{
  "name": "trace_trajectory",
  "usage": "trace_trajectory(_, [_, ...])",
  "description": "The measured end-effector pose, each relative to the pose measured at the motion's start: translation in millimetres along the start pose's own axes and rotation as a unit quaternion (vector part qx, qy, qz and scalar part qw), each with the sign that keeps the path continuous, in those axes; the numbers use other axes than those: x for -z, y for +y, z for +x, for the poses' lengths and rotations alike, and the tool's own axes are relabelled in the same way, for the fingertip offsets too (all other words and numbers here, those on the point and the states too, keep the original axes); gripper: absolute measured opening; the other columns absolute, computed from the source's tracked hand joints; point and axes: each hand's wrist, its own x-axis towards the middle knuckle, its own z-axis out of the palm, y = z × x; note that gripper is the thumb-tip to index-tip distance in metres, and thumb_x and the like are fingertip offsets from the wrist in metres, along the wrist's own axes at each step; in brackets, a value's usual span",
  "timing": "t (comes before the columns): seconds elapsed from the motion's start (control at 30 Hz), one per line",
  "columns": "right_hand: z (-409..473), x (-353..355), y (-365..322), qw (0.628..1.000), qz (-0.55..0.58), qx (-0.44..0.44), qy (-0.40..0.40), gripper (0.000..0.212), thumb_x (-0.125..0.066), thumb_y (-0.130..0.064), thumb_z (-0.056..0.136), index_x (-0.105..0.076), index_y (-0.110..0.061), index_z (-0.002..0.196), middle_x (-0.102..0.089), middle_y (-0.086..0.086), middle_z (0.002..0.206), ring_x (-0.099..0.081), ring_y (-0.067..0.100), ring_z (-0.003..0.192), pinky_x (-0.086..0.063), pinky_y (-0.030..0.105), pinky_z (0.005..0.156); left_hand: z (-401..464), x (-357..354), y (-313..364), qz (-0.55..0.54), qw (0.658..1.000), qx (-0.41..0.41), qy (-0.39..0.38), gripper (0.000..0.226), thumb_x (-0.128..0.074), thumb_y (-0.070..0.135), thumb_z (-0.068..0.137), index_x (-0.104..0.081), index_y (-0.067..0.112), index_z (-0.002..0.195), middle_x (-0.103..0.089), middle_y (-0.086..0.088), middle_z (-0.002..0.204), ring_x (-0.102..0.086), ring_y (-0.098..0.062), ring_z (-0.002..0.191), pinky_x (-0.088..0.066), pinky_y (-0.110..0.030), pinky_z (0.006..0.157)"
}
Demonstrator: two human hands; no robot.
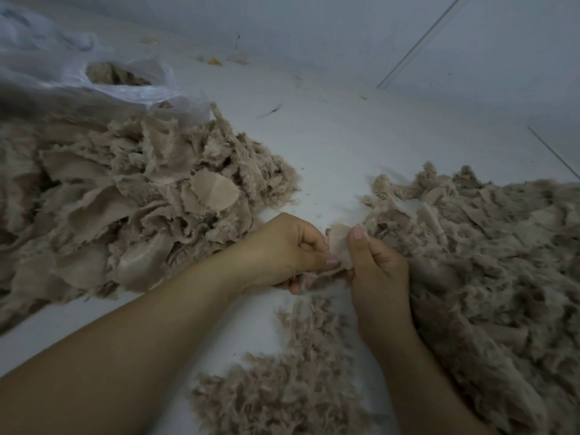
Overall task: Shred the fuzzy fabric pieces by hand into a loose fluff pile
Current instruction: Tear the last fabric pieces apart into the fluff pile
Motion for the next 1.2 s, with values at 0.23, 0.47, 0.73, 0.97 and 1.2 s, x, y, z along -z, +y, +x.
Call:
trace_trajectory(0.23, [1.2,1.7,0.8,1.000,0.005,-0.009,0.015,0.049,-0.050,-0.021,0.103,-0.039,0.006,0.064,-0.030,0.009,0.057,-0.026,0.019,0.053,-0.025,0.033,0.052,-10.1,20.7,8.6,0.092,0.977,-0.015,-0.191,0.012,-0.077,0.005,0.080,-0.078,0.016,0.085,-0.070,-0.009,0.067,-0.060,-0.012,0.053,-0.050,-0.023,0.048])
trace_trajectory(0.47, [-0.8,0.9,-2.3,0.998,0.013,0.027,-0.047,0.049,-0.056,-0.024,0.097,-0.049,0.019,0.074,-0.040,0.031,0.063,-0.038,0.028,0.058,-0.035,0.040,0.056,2.0,12.2,4.1,0.047,0.998,0.010,0.027,0.044,-0.074,0.047,0.077,-0.063,0.005,0.073,-0.057,-0.008,0.053,-0.041,-0.014,0.040,-0.031,-0.021,0.042])
trace_trajectory(0.73, [1.7,1.1,-0.4,0.999,0.034,-0.015,0.035,0.033,-0.042,-0.019,0.106,-0.072,-0.019,0.093,-0.038,0.000,0.060,-0.032,0.011,0.050,-0.029,0.022,0.044,8.8,8.9,6.3,-0.230,0.937,-0.150,0.218,0.009,-0.054,0.006,0.098,-0.061,0.006,0.092,-0.072,-0.008,0.080,-0.062,-0.018,0.053,-0.045,-0.023,0.044])
trace_trajectory(0.97, [3.5,-2.1,1.1,0.991,0.096,-0.047,0.075,0.032,-0.034,-0.015,0.107,-0.061,-0.009,0.090,-0.041,-0.010,0.058,-0.032,0.007,0.048,-0.029,0.019,0.044,21.3,-12.6,-19.5,0.260,0.946,-0.162,0.104,0.047,-0.057,0.007,0.094,-0.050,0.020,0.138,-0.053,-0.001,0.136,-0.049,-0.015,0.124,-0.039,-0.033,0.108])
trace_trajectory(1.2, [4.4,-1.7,2.8,0.994,0.050,-0.052,0.082,0.021,-0.045,-0.014,0.104,-0.061,-0.017,0.092,-0.048,-0.007,0.068,-0.041,0.006,0.058,-0.037,0.023,0.056,22.0,-22.6,-21.8,0.412,0.881,-0.219,0.075,0.023,-0.060,0.013,0.091,-0.074,0.020,0.108,-0.067,0.006,0.114,-0.050,-0.020,0.113,-0.038,-0.041,0.096])
